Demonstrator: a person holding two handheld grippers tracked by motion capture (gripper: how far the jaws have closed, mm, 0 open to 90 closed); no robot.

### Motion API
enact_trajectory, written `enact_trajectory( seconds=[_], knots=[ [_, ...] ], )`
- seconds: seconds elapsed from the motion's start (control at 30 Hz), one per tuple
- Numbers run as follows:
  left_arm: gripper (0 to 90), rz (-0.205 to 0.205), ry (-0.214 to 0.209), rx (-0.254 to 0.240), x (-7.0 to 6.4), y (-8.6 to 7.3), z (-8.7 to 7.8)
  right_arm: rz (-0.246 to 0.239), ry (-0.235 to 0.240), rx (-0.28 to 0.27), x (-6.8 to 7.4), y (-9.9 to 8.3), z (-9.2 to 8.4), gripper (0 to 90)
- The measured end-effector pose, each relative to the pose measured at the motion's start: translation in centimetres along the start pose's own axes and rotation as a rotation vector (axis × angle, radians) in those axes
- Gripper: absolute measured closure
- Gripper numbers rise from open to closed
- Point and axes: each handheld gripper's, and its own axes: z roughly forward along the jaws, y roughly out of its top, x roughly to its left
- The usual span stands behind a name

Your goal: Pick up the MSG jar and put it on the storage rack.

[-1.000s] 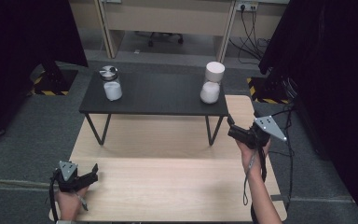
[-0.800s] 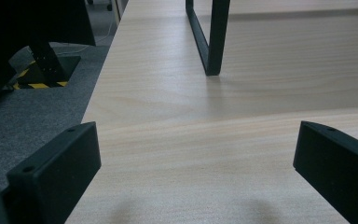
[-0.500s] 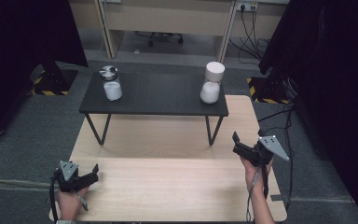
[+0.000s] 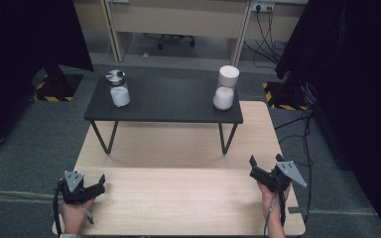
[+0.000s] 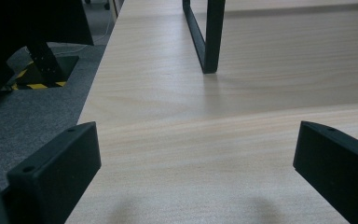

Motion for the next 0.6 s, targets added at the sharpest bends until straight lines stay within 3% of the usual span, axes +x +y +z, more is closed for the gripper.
enact_trajectory(
  seconds=[0.43, 0.6],
  knots=[
    [0.0, 0.01, 0.001, 0.009, 0.0, 0.1, 0.0, -0.004, -0.04, 0.038, -0.6, -3.3, -1.8, 0.3],
    [0.0, 0.011, 0.002, 0.011, -0.1, 0.2, 0.0, 0.022, -0.057, 0.04, -0.8, -4.4, -2.6, 0.3]
  ],
)
